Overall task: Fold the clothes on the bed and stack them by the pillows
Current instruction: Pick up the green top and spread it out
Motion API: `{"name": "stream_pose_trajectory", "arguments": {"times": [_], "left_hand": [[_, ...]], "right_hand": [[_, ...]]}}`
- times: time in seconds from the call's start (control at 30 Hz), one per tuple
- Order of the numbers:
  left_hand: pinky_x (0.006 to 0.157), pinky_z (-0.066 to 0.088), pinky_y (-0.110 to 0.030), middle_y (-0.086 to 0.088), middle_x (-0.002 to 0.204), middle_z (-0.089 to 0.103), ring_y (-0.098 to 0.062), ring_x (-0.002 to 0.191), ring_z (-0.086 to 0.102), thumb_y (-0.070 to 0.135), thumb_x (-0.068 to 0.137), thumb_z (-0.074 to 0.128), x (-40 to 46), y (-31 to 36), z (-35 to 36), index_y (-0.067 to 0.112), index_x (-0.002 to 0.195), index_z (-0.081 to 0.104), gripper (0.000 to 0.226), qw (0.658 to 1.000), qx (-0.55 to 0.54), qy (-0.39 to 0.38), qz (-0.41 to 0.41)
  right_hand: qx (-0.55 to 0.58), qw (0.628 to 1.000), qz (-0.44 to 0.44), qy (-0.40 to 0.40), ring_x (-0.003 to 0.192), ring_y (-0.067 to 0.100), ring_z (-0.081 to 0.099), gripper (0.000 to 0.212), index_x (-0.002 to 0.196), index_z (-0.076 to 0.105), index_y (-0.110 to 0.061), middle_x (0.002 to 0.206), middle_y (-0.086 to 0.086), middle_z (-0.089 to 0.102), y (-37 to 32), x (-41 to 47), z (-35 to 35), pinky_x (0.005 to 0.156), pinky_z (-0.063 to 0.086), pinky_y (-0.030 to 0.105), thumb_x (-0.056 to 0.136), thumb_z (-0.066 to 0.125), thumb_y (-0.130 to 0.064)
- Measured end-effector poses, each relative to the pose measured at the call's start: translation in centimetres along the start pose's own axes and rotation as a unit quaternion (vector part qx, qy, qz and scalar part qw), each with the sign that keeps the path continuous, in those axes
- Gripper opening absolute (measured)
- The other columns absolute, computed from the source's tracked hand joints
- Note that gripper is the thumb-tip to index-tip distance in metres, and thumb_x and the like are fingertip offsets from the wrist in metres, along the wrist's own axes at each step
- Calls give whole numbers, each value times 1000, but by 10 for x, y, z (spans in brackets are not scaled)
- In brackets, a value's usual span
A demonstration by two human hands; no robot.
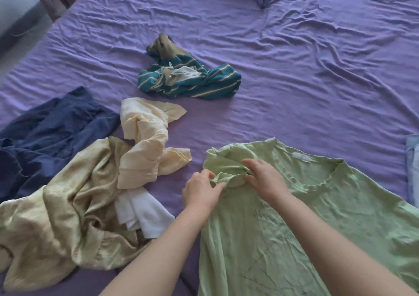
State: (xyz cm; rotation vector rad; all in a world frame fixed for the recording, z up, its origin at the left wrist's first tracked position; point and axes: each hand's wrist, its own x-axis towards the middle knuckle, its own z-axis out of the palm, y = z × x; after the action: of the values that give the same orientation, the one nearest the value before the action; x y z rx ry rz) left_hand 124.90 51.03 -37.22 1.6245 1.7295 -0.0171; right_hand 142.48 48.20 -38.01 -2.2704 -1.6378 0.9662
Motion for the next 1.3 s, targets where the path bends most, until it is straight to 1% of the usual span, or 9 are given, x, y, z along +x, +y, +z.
{"name": "stream_pose_trajectory", "arguments": {"times": [0.27, 0.37, 0.6, 0.73, 0.87, 0.97, 1.07, 1.17, 1.3], "left_hand": [[75, 45, -26, 7, 88, 67, -15, 94, 62, 40, 84, 65, -9, 11, -2, 20, 84, 66, 20, 992, -128, -14, -2], [82, 48, -27, 3, 101, 69, -16, 101, 62, 28, 83, 65, -7, 9, -8, 19, 93, 69, 14, 996, -76, -37, 8], [84, 43, -34, -2, 125, 54, -22, 115, 55, 67, 80, 49, -6, 26, 5, 20, 122, 49, 64, 997, 59, -44, -25], [75, 41, -33, -9, 128, 48, -27, 113, 56, 42, 85, 54, -9, 35, 24, 14, 120, 39, 47, 985, 163, -53, -16], [74, 40, -33, -10, 120, 52, -32, 108, 56, 17, 85, 48, -16, 22, 14, 11, 110, 51, 26, 996, 81, -18, -9], [69, 38, -31, -13, 108, 60, -34, 101, 56, 13, 84, 46, -23, 14, -18, 7, 96, 58, 18, 999, 18, 30, 0], [69, 48, -33, -12, 91, 66, -33, 90, 61, 14, 83, 48, -32, 7, -57, 7, 84, 61, 15, 996, -58, 70, -1], [75, 55, -43, -9, 87, 65, -33, 84, 65, 9, 81, 50, -43, -4, -86, 13, 85, 59, 11, 986, -148, 80, -2], [64, 58, -47, -14, 93, 58, -38, 75, 66, -5, 82, 49, -55, -17, -114, 19, 87, 48, 24, 972, -223, 68, 26]], "right_hand": [[-72, 997, 19, 7, 110, 23, 55, 29, 122, 56, -27, 119, 0, 60, -13, 7, -3, 80, 46, 33, 95, 50, -34], [-161, 986, 19, -32, 116, 23, 47, 42, 131, 44, -31, 126, 0, 50, -13, 6, -3, 76, 40, 31, 90, 52, -21], [-145, 989, 20, -9, 112, 26, 52, 51, 133, 37, -26, 126, 3, 51, -3, 9, 3, 79, 44, 32, 86, 46, -8], [-55, 998, 22, 2, 105, 26, 54, 50, 131, 42, -26, 120, 2, 51, 6, 11, 2, 86, 47, 37, 86, 47, -6], [23, 998, -29, 41, 87, 19, 54, 32, 115, 53, -22, 101, -2, 52, 7, 5, 2, 75, 44, 30, 86, 58, -10], [117, 988, -31, 98, 71, 10, 52, 19, 102, 58, -21, 82, -6, 55, -11, 4, -9, 58, 38, 13, 86, 63, -12], [183, 979, -37, 79, 58, 3, 56, 16, 97, 60, -21, 77, 0, 61, -37, 9, -32, 51, 39, 5, 87, 62, -8], [94, 991, -94, 8, 65, 6, 56, 30, 112, 64, -24, 80, -2, 55, -63, 13, -55, 62, 42, 15, 89, 57, -6], [-5, 989, -150, 8, 86, 26, 57, 18, 100, 72, -12, 92, 2, 48, -97, 18, -70, 77, 43, 28, 87, 59, -7]]}}
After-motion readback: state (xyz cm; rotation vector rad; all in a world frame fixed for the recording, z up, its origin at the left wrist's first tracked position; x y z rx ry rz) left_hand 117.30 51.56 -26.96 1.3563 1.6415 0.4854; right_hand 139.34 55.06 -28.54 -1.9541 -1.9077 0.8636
